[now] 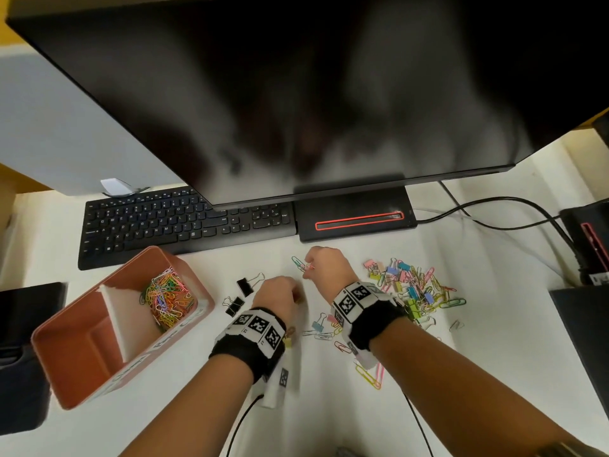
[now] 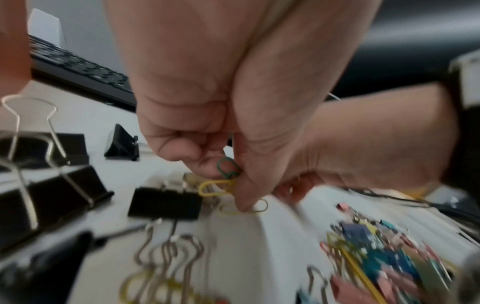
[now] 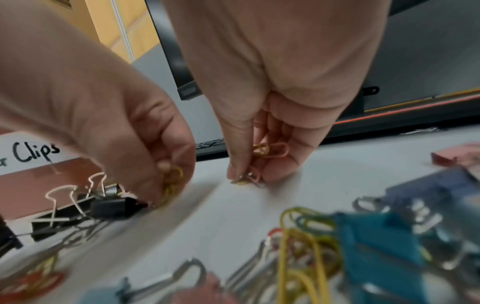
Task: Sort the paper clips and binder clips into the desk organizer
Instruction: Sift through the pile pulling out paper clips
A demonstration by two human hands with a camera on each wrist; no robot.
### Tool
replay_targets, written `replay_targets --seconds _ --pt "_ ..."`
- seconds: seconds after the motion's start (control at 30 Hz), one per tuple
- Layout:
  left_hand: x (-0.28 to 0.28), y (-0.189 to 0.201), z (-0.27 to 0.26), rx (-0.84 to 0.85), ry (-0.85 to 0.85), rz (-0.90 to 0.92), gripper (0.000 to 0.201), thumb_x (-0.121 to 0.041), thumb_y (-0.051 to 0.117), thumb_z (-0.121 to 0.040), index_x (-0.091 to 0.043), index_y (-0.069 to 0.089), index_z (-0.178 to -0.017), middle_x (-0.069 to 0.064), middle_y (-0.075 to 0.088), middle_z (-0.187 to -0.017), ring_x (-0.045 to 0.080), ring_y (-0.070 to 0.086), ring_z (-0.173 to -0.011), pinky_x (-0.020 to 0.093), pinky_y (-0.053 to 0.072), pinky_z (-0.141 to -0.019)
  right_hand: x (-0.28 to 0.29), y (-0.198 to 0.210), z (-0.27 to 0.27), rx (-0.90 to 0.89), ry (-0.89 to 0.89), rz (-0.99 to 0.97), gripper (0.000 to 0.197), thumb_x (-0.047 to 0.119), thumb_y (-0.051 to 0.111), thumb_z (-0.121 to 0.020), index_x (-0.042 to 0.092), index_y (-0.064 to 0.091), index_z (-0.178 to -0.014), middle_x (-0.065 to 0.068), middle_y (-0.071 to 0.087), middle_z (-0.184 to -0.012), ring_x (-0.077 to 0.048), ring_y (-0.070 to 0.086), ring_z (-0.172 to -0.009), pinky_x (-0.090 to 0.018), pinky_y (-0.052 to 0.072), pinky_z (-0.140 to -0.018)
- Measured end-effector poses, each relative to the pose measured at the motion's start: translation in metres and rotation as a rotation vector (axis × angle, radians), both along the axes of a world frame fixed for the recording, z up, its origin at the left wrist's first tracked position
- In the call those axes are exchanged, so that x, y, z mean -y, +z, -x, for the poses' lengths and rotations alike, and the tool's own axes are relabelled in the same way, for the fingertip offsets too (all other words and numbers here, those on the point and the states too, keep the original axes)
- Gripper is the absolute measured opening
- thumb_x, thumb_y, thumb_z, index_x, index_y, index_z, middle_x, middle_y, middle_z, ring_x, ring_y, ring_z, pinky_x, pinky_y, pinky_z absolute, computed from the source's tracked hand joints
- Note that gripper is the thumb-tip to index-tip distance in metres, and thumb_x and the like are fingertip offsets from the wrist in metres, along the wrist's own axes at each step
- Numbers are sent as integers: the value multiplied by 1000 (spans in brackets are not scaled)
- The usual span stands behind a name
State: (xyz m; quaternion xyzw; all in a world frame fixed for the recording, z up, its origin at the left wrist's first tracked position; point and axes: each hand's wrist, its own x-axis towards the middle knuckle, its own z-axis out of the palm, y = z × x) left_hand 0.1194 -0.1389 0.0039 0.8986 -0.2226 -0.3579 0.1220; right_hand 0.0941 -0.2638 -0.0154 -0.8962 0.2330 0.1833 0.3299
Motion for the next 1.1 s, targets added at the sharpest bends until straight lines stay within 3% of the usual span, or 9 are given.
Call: replay_targets --seconds 0.1,0.27,0.33,0.47,0.57,0.67,0.87,0.97,1.1 --pt "-4 5 -17 50 47 28 20 -8 55 -79 -15 68 -93 5 66 -103 24 60 -98 27 47 -87 0 -5 -3 -43 13 39 21 7 60 -85 4 63 -106 -14 64 -109 -30 61 -100 -34 50 -83" --pt "-1 11 -49 161 34 71 9 -11 60 -81 -15 67 -84 5 66 -96 25 60 -93 30 46 -81 5 -6 -3 -82 122 95 25 6 59 -84 5 66 -107 -16 57 -113 -34 61 -96 -32 50 -84" --pt "5 9 -54 186 -23 68 8 -13 61 -82 -15 65 -89 6 66 -96 26 59 -93 31 45 -80 7 -5 2 -86 146 102 23 5 56 -86 5 66 -106 -16 63 -108 -32 62 -94 -34 52 -83" --pt "17 -6 -55 217 -224 37 29 -10 53 -85 -20 57 -112 8 62 -108 29 57 -99 36 47 -87 9 -2 12 -68 129 102 21 5 51 -90 3 63 -107 -17 66 -104 -31 63 -93 -35 53 -82" --pt "24 -13 -54 264 -410 -53 25 -9 47 -85 -18 55 -108 9 59 -104 32 56 -97 38 46 -84 8 -1 17 -75 138 109 21 7 50 -91 4 62 -109 -16 65 -106 -30 62 -97 -32 50 -81" --pt "30 -14 -56 299 -458 -109 18 -13 48 -88 -15 57 -103 9 57 -103 31 56 -94 38 45 -81 8 -3 19 -105 166 108 23 6 50 -91 4 62 -111 -16 60 -111 -32 60 -100 -34 49 -82" --pt "24 -14 -52 255 -350 -116 17 -13 53 -87 -16 61 -101 8 52 -104 30 56 -95 37 45 -81 5 -4 24 -138 263 148 27 6 65 -82 7 61 -109 -12 60 -106 -31 60 -95 -34 49 -76" --pt "11 6 -43 246 -117 138 12 -16 56 -87 -13 65 -95 8 56 -98 28 57 -89 32 45 -81 8 0 26 -105 282 144 23 6 59 -85 7 61 -107 -14 62 -106 -30 61 -94 -33 49 -76" --pt "-35 62 -42 374 133 370 7 -17 65 -83 -16 68 -88 1 60 -89 17 57 -76 26 45 -74 -5 30 21 -6 283 110 19 9 53 -88 7 63 -105 -14 63 -103 -32 61 -93 -38 52 -80"
